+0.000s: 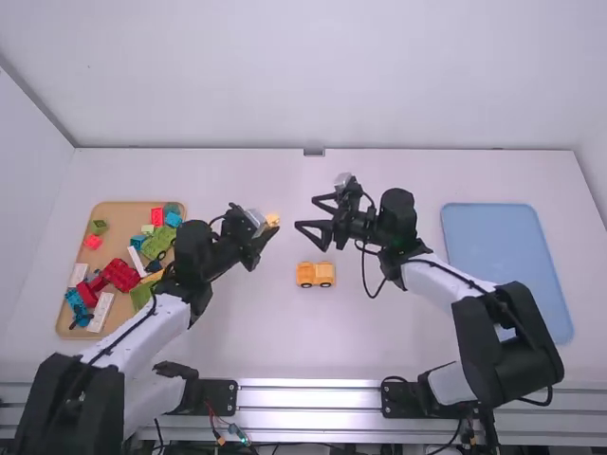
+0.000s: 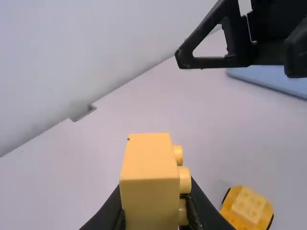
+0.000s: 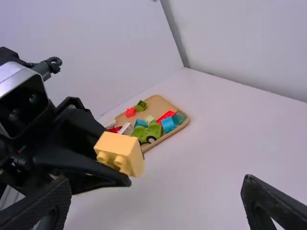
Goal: Assemble lego blocks to make yellow taxi
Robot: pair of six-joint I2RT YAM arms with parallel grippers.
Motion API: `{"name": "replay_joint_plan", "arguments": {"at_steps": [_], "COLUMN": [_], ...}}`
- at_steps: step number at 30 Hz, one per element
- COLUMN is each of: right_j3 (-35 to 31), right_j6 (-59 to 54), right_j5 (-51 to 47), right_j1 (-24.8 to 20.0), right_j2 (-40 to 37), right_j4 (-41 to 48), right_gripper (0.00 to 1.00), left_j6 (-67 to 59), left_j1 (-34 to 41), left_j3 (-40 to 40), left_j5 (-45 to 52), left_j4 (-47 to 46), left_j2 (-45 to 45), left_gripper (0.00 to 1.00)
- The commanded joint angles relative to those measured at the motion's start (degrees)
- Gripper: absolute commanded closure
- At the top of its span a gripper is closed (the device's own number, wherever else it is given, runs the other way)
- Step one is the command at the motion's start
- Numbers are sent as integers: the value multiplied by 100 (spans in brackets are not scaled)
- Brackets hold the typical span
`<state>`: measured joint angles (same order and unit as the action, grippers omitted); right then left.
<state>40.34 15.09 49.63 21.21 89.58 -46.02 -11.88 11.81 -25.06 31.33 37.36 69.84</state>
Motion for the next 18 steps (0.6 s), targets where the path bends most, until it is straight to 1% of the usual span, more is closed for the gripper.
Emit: {"name": "replay_joint_plan", "arguments": {"at_steps": [1, 5, 7, 9, 12, 14, 16, 18], "right_j3": [131, 133, 133, 131, 131, 127, 127, 127], "right_j6": [-7, -81, -68, -33, -35, -44, -103, -98], "right_j5": [-306, -520, -662, -817, -1078, -1252, -1207, -1213], "right_j1": [140, 269, 321, 393, 492, 553, 546, 546], "right_j2": [33, 33, 33, 33, 35, 46, 46, 46], "right_j4": [-4, -9, -2, 13, 42, 35, 37, 42], "right_gripper": [7, 7, 7, 7, 7, 8, 8, 11], "left_j6": [726, 938, 1145, 1274, 1307, 1580, 1543, 1554], "left_j1": [140, 299, 369, 551, 745, 861, 911, 938], "left_j3": [17, 15, 15, 15, 15, 15, 15, 15], "left_j5": [61, 35, -153, -654, -970, -1298, -1248, -1185], "left_j4": [393, 933, 1075, 1263, 1303, 1311, 1355, 1401], "left_j2": [289, 629, 730, 857, 870, 870, 870, 870], "left_gripper": [98, 98, 98, 98, 98, 98, 98, 98]}}
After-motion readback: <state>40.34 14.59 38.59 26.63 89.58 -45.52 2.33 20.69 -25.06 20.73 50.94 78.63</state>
